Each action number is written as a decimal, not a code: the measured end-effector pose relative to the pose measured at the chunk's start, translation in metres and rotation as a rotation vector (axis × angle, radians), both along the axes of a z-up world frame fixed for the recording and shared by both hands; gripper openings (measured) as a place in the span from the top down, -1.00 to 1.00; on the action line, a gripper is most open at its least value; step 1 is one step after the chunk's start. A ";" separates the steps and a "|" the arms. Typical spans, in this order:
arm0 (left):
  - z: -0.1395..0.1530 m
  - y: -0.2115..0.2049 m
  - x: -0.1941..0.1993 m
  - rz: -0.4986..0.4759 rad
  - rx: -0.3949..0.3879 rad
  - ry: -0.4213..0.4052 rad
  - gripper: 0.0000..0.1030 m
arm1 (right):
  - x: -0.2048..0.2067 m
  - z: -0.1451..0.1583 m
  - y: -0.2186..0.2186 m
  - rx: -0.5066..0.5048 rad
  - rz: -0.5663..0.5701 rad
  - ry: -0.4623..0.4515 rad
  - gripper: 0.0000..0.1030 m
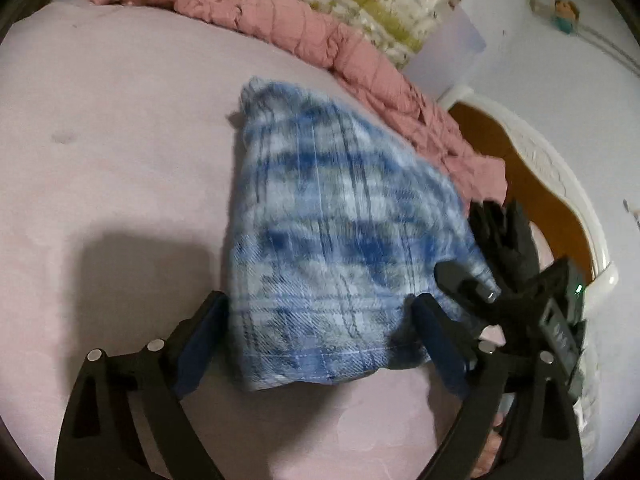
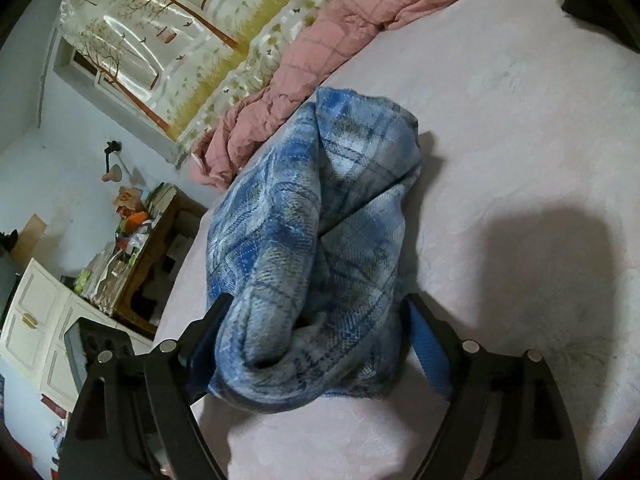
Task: Fold large clothes
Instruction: 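Grasp the folded shirt with both tools and lift it, then place the folded shirt on the black jacket and open both tools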
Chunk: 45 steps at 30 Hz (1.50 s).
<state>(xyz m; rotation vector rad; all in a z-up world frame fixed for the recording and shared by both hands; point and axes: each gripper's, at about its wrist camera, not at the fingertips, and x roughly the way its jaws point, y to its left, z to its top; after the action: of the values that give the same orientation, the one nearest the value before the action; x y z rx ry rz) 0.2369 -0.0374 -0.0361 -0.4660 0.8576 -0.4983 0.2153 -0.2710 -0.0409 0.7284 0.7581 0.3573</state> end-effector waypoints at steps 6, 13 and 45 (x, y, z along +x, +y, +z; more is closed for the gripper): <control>-0.002 -0.009 0.001 -0.038 0.046 0.015 -0.45 | 0.004 -0.002 0.002 0.004 0.041 0.005 -0.05; 0.011 -0.017 -0.007 -0.031 0.068 -0.091 0.10 | -0.016 0.032 0.040 -0.340 -0.005 -0.122 0.16; 0.218 -0.379 0.025 -0.518 -0.112 -0.717 0.19 | -0.137 0.283 -0.241 -0.723 -0.708 -0.569 0.23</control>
<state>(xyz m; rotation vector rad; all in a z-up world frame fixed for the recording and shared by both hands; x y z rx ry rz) 0.2620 -0.4162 0.1824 -0.1311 0.2422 -1.1132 0.0780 -0.5120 0.2421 0.1479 0.0295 -0.3466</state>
